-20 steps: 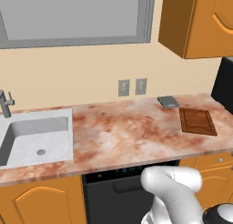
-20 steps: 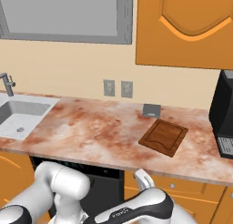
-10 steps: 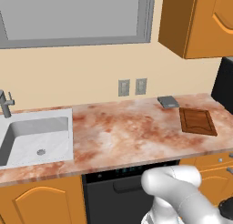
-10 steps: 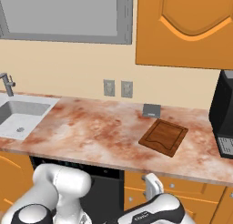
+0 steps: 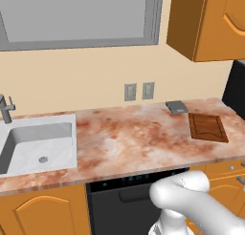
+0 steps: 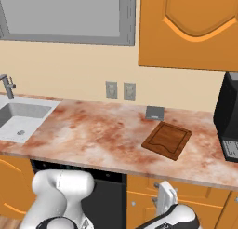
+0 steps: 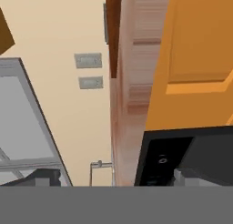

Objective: Open the drawer on the right and place the cutting tools on the cutting board.

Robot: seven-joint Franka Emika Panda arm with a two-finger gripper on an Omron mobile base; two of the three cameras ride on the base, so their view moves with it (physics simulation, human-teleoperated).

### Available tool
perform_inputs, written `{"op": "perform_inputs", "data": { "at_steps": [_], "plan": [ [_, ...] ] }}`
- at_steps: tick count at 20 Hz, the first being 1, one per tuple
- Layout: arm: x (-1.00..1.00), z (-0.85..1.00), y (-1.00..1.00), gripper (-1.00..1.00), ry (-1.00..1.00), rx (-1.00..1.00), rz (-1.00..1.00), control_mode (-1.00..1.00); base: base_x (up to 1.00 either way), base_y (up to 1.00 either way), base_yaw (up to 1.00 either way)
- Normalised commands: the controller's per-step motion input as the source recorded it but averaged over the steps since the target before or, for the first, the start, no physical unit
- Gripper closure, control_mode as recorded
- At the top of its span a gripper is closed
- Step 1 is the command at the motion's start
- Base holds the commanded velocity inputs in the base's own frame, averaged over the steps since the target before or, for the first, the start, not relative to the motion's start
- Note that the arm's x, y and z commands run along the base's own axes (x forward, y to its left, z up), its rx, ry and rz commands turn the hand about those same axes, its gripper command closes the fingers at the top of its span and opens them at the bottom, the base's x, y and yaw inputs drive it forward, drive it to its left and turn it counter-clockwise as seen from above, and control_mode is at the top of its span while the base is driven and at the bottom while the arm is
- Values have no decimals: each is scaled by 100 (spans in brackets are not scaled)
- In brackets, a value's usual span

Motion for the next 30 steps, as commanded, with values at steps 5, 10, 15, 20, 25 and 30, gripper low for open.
{"op": "perform_inputs", "data": {
  "at_steps": [5,10,15,20,25,30],
  "plan": [
    [30,-39,-26,-100,0,8,0,-100,0,0,0],
    [32,-41,-26,-100,0,7,0,-100,0,0,0],
    [24,-38,-20,-100,0,7,0,-100,0,0,0],
    [12,-31,-19,-100,0,7,0,-100,0,0,0],
    [23,-31,-21,-100,0,7,0,-100,0,0,0],
    [26,-23,-20,-100,0,7,0,-100,0,0,0]
  ]
}}
